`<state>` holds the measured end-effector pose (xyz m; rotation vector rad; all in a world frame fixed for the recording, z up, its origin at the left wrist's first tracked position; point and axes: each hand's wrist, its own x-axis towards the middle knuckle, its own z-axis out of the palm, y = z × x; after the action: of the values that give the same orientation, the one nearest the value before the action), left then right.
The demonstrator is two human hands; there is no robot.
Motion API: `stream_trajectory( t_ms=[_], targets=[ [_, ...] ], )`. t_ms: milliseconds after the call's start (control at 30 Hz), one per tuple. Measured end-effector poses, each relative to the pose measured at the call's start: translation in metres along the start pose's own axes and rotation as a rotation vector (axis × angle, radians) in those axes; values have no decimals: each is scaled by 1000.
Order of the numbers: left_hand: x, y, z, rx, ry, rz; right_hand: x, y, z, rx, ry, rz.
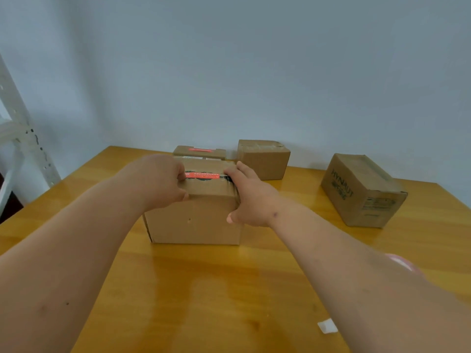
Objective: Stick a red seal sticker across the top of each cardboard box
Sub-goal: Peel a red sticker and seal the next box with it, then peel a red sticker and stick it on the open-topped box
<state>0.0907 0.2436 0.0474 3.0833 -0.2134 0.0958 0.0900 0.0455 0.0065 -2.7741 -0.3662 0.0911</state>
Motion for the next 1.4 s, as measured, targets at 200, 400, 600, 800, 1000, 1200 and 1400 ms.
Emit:
stream_trajectory(
  t_ms=[200, 400, 600, 800, 1000, 1200, 1400],
  targets=[
    [6, 13, 10, 54, 110, -34, 11, 2, 7, 29, 91, -51],
    [-4, 81, 0, -339, 205, 190, -21, 34, -25, 99, 255, -52],
    [-9, 159, 21, -612, 43, 296, -67, 99, -53, 25, 201, 184],
    [-30, 224, 54, -659, -199, 363, -134, 155, -83, 7, 96, 298],
    [-62, 264, 66, -855, -299, 366, -194, 182, -86, 149, 51, 313],
    [-87, 282, 75, -837, -253, 372, -224, 190, -72, 230, 124, 319],
    [-101, 290, 82, -672, -234, 359, -239, 192, -71, 356, 200, 374]
  ],
)
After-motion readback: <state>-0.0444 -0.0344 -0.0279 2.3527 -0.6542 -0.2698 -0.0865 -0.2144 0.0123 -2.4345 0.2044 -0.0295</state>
